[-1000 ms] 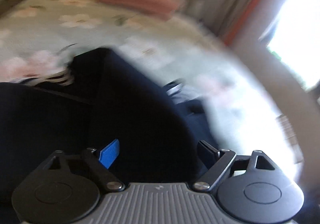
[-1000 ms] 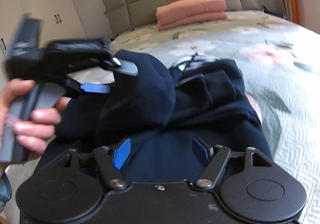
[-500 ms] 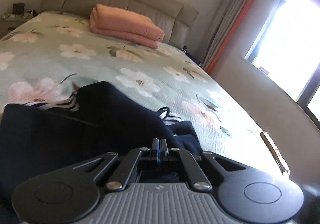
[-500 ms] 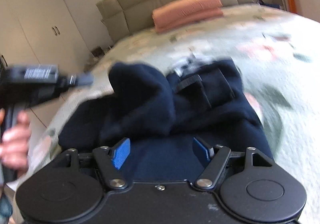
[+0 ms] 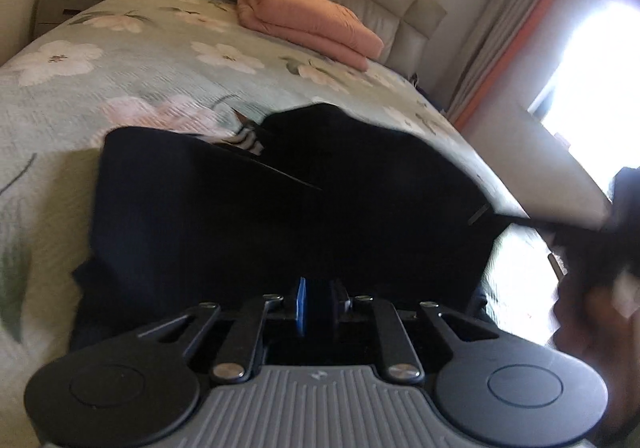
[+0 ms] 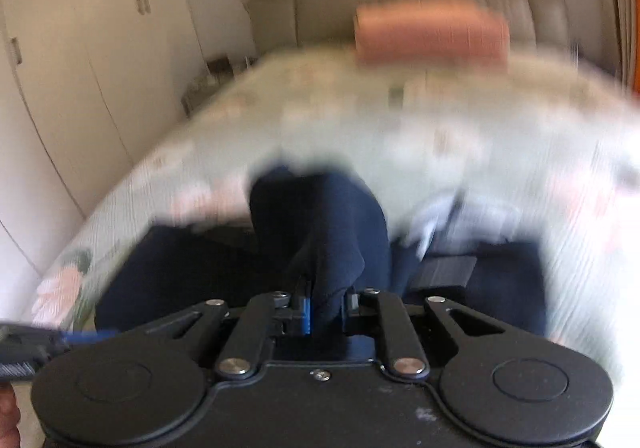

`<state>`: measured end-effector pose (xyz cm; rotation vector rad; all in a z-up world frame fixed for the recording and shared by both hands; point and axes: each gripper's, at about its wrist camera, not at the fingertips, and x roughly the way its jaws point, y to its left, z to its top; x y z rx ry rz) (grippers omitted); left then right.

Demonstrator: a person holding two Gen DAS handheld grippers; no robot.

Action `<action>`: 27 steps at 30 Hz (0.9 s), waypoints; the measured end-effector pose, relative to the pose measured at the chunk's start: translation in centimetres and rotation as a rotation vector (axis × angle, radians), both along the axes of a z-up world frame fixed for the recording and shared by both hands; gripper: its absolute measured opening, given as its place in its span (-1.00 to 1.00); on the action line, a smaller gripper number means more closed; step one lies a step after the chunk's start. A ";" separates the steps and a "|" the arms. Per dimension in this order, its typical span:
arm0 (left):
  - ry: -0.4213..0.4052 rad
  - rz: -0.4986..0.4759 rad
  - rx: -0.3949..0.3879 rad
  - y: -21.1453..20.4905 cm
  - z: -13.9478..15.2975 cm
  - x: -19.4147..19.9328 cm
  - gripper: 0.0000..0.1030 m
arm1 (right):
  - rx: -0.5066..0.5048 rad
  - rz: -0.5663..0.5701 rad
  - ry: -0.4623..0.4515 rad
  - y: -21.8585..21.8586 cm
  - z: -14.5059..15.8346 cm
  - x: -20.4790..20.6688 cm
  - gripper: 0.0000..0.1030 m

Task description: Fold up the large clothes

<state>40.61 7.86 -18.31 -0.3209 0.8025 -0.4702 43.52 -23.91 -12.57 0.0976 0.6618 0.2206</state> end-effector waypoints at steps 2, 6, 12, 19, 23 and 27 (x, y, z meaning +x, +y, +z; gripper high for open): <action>-0.010 0.020 -0.026 1.4 0.4 -0.2 -0.72 | -0.091 -0.003 -0.097 0.0 5.1 -0.4 -0.69; -0.028 0.056 -0.086 3.3 1.5 -1.0 -0.64 | -0.199 0.138 -0.183 2.8 11.0 -2.1 -0.66; -0.021 0.126 -0.120 5.8 1.4 -1.5 -0.24 | -0.185 0.527 0.153 11.8 0.4 -7.0 0.26; 0.010 0.088 -0.069 5.8 0.4 -1.0 0.18 | 0.040 0.235 0.261 3.1 -4.8 -9.6 0.34; 0.085 0.088 -0.102 3.2 -1.3 1.6 0.47 | 0.134 -0.062 0.215 -2.1 -4.2 -5.4 0.69; 0.154 0.074 -0.120 1.7 -2.9 2.7 0.45 | 0.252 -0.197 0.319 -5.2 -7.3 -3.4 0.69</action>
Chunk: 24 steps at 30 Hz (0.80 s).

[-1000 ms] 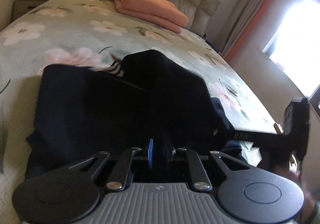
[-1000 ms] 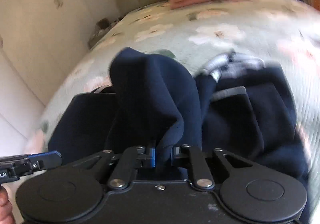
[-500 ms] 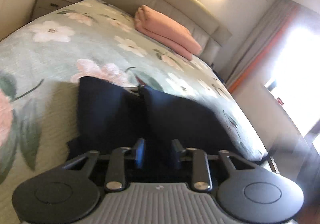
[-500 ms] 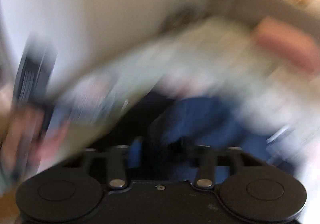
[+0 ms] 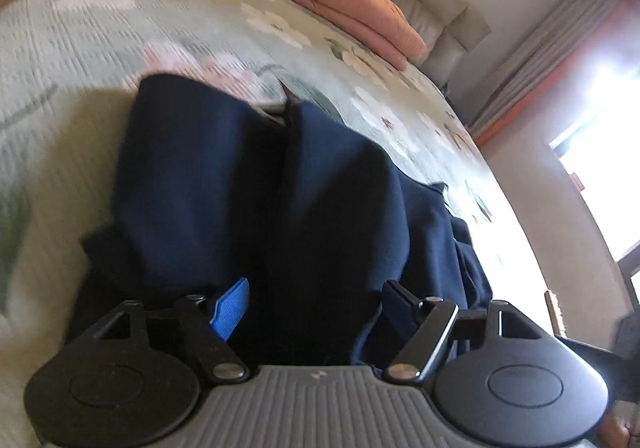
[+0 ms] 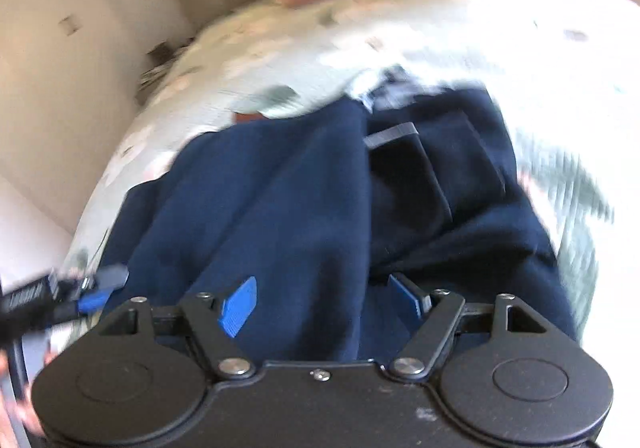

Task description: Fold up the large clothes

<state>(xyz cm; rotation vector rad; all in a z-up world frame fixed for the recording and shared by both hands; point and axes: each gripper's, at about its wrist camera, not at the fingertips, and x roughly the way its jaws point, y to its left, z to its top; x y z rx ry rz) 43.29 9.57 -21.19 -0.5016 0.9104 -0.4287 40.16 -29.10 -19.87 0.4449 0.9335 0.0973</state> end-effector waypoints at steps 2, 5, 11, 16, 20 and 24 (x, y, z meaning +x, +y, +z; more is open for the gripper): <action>0.003 -0.012 -0.023 -0.2 -0.6 0.0 0.46 | 0.073 -0.022 0.060 -0.9 -1.9 0.3 0.69; 0.030 -0.021 0.007 -0.8 -1.6 0.2 0.28 | 0.144 0.026 0.105 -0.2 -3.7 0.5 -0.79; -0.039 -0.028 -0.016 -0.6 0.1 -0.8 0.16 | -0.048 0.044 -0.124 -0.5 2.6 -3.2 -0.80; -0.058 -0.054 -0.046 -1.0 0.9 -1.2 0.17 | -0.100 -0.046 0.085 -3.9 -1.9 -4.8 -0.50; -0.104 -0.098 -0.023 -2.0 2.0 -1.1 0.17 | -0.047 -0.089 0.078 -5.6 -1.0 -5.3 0.05; -0.167 -0.129 -0.102 -4.4 2.8 0.0 0.17 | -0.108 -0.080 -0.147 -3.5 4.0 -4.2 0.05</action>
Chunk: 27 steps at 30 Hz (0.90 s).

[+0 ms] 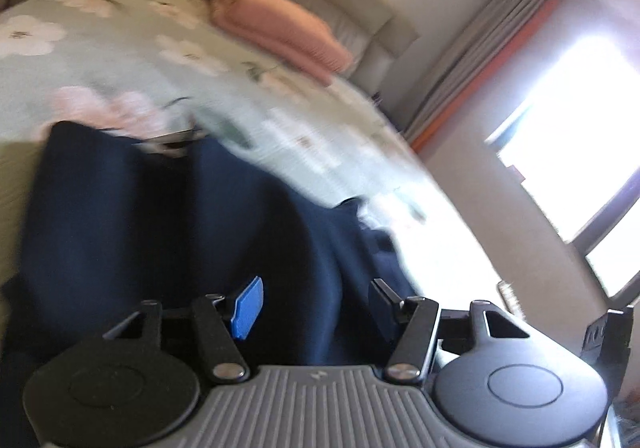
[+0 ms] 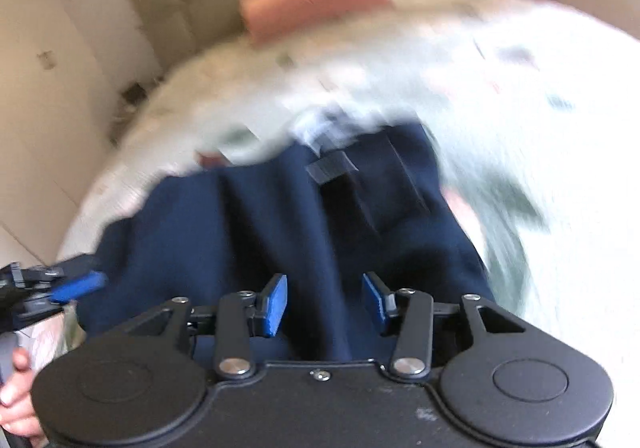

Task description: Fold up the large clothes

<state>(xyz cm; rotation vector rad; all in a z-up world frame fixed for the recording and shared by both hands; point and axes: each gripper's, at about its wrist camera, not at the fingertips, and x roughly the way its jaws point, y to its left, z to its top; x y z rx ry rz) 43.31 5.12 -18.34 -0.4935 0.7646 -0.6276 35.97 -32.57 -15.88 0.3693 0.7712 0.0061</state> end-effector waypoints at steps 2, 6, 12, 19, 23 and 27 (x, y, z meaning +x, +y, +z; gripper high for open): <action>0.002 -0.065 -0.042 -2.0 -0.8 0.9 0.16 | -0.016 0.074 -0.015 2.5 0.2 2.1 0.04; 0.077 -0.011 0.119 -4.0 -4.9 2.5 -0.46 | -0.092 0.115 0.132 5.7 -4.7 5.6 -0.45; 0.208 0.092 -0.132 5.0 -9.7 0.1 -0.93 | 0.043 0.027 0.138 0.5 -7.1 1.3 -1.00; 0.026 0.053 -0.226 3.8 -3.8 -3.5 -0.57 | 0.046 0.144 -0.012 5.0 -2.5 -2.8 -0.52; -0.052 -0.023 -0.092 -0.5 -1.7 -2.9 -0.45 | 0.046 0.271 -0.106 10.5 -1.7 -1.7 -0.49; 0.142 -0.062 0.015 -1.3 -6.4 -2.3 -0.54 | 0.105 0.357 0.057 13.6 -5.9 0.3 -0.49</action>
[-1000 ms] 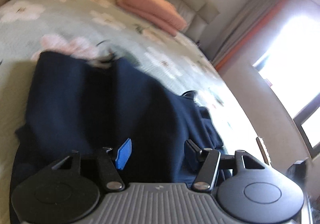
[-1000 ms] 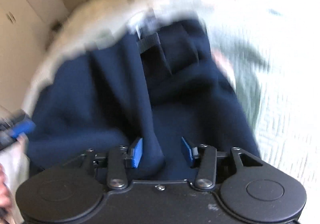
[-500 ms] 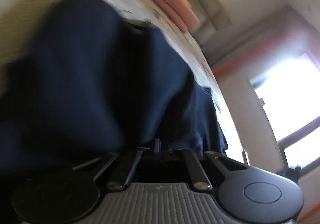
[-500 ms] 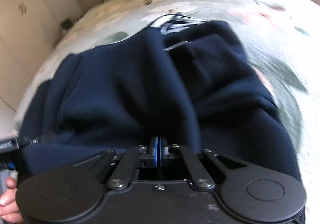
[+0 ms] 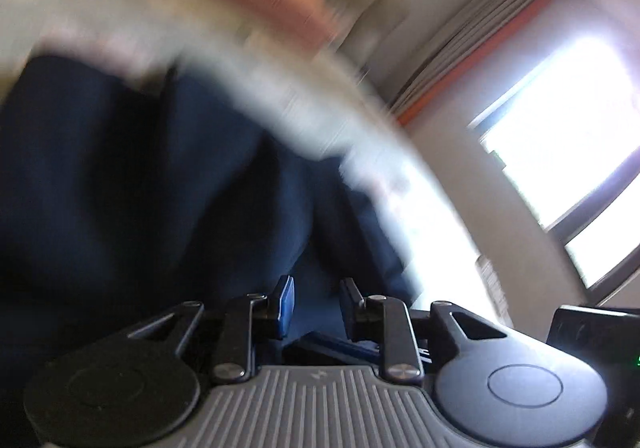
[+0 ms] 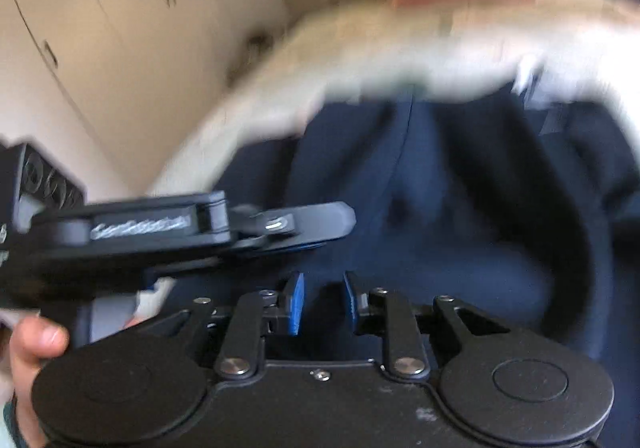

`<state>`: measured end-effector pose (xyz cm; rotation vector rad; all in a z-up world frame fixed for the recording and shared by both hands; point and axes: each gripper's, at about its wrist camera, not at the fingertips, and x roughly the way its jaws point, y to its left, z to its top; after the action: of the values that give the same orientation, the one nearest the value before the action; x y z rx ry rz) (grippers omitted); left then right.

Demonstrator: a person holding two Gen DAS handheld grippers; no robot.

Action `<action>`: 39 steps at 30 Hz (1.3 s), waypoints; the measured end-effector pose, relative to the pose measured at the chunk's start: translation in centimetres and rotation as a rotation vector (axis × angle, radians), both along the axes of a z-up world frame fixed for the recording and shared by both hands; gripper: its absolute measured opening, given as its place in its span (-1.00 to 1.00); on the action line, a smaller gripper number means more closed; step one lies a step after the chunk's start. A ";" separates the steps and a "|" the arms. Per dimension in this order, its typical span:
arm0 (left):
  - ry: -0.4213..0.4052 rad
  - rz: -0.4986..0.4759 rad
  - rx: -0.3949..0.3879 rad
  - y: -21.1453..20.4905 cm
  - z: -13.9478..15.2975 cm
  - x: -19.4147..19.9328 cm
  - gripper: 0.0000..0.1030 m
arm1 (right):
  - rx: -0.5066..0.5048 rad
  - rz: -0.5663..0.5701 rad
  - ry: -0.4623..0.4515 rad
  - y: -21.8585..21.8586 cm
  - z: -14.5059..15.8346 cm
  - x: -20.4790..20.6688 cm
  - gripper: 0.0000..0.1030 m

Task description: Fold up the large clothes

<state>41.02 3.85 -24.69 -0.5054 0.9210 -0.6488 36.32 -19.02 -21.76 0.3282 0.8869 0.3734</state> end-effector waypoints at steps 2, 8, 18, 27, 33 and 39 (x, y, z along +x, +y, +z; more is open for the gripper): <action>0.080 -0.003 0.070 0.3 -2.7 -1.2 -0.72 | 0.015 0.015 0.089 0.2 -2.7 -1.2 -0.50; 0.078 0.085 -0.105 4.5 -3.8 -6.0 -0.76 | 0.085 0.044 0.081 -1.5 -1.7 -4.9 -0.50; 0.002 0.150 0.021 8.9 3.4 -16.0 -0.40 | -0.055 -0.108 0.073 -7.5 3.9 -13.6 -0.01; 0.016 0.319 0.072 14.2 8.3 -25.2 0.39 | -0.167 -0.357 0.108 -13.3 4.8 -22.5 0.64; 0.114 0.395 0.099 16.8 5.6 -28.5 0.46 | -0.070 -0.451 0.251 -17.1 0.6 -25.4 0.64; 0.202 0.432 0.089 18.6 2.2 -30.4 0.46 | -0.035 -0.447 0.301 -19.0 -2.4 -27.5 0.64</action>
<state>10.59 22.48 -22.51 -0.6739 0.9850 -0.1660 8.80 -38.02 -24.19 0.5463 1.0805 -0.1087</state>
